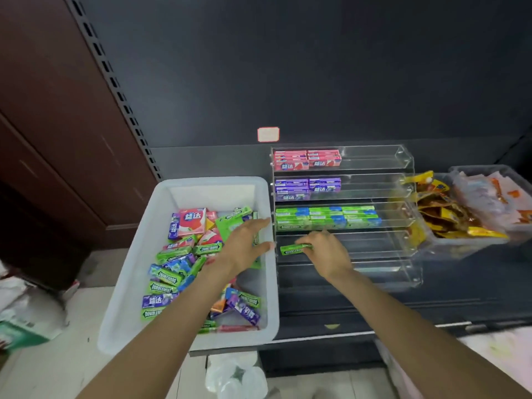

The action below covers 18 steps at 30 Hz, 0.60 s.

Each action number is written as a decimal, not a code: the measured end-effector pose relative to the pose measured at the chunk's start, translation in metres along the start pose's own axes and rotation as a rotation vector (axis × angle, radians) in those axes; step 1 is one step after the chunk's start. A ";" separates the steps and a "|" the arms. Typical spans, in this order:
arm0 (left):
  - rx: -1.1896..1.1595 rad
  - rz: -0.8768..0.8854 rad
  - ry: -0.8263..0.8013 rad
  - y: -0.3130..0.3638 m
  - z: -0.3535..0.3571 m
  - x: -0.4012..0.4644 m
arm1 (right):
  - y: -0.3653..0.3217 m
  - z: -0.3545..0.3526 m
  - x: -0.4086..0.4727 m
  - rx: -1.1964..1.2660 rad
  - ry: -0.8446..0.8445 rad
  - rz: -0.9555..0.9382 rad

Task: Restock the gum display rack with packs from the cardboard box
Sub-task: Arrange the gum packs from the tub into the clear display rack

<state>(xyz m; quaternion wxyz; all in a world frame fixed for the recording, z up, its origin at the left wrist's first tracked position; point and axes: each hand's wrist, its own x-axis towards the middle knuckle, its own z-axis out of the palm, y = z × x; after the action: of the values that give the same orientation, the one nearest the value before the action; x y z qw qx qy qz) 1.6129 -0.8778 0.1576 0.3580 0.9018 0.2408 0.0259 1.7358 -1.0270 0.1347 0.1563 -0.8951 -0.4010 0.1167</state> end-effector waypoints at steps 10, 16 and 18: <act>-0.101 -0.007 0.009 -0.004 0.007 0.001 | -0.002 0.006 0.000 0.043 -0.186 -0.093; -0.111 -0.040 0.086 0.001 0.005 -0.012 | -0.005 0.008 -0.003 -0.006 -0.162 -0.122; -0.123 -0.047 0.125 0.001 0.002 -0.022 | -0.007 0.005 -0.006 0.021 -0.105 -0.132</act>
<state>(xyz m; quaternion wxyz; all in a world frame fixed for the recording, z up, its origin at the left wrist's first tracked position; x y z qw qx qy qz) 1.5937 -0.8895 0.1596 0.3975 0.8688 0.2817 0.0882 1.7252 -1.0262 0.1337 0.1517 -0.8577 -0.4653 0.1573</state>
